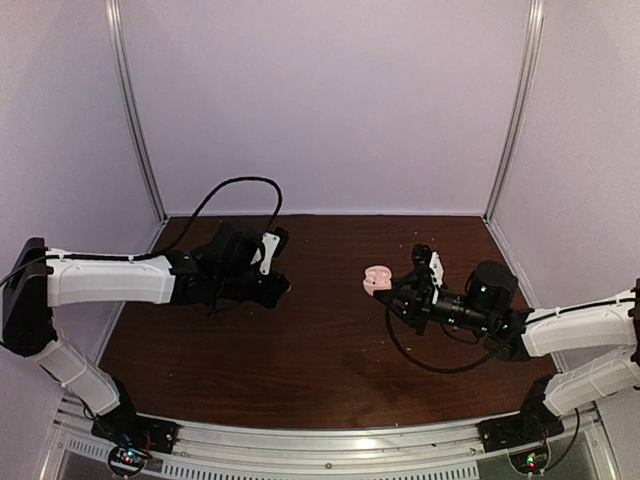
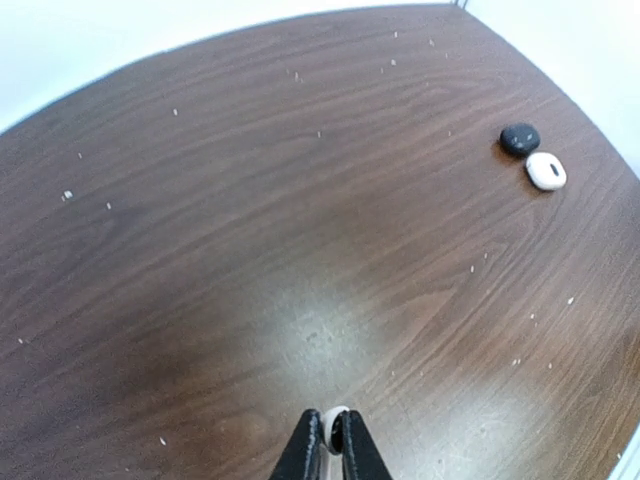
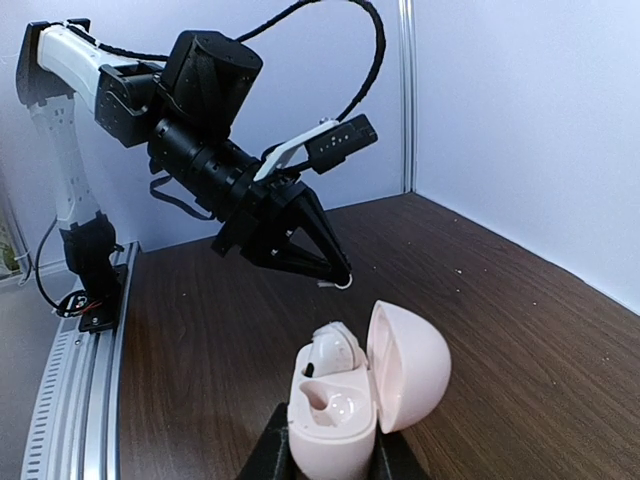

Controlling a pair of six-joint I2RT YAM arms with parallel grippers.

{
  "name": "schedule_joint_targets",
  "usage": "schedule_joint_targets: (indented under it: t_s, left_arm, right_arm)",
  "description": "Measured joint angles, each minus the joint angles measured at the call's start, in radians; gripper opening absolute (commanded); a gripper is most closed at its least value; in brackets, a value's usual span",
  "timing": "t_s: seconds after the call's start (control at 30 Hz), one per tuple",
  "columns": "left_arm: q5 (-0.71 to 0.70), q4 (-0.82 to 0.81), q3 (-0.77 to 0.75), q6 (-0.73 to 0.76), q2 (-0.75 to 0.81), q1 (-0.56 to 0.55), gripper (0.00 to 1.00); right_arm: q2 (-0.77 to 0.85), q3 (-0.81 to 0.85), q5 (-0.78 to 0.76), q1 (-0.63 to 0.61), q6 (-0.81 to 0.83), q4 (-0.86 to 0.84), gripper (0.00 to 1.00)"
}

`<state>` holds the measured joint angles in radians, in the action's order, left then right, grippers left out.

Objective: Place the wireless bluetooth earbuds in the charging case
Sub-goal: Place the right earbud at the center of the board.

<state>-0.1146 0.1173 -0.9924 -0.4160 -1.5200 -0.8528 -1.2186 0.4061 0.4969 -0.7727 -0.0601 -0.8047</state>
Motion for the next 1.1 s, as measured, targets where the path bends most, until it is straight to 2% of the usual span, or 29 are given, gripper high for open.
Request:
schedule_joint_targets:
  t_s: [0.17, 0.33, 0.47, 0.63, 0.73, 1.1]
  left_arm:
    - [0.055, 0.078, 0.072, -0.064, -0.024, -0.012, 0.1]
    - [0.058, 0.223, 0.065, -0.098, -0.1, -0.032, 0.1]
    - [0.056, 0.335, 0.018, -0.095, -0.176, -0.034, 0.11]
    - [0.056, 0.447, -0.066, -0.068, -0.256, -0.035, 0.25]
    - [0.056, 0.505, -0.116, -0.043, -0.288, -0.035, 0.29]
    - [0.056, 0.665, -0.283, 0.043, -0.414, -0.035, 0.28]
  right_arm:
    - [0.022, 0.0, 0.0, 0.0, 0.0, 0.012, 0.0]
    - [0.037, 0.0, -0.001, 0.0, 0.0, 0.024, 0.0]
    - [0.037, 0.0, -0.001, 0.0, 0.0, 0.032, 0.0]
    - [0.047, 0.0, -0.002, 0.0, 0.001, 0.051, 0.0]
    - [0.055, 0.0, -0.004, 0.0, 0.003, 0.054, 0.0]
    - [0.077, 0.0, -0.01, 0.0, 0.007, 0.058, 0.0]
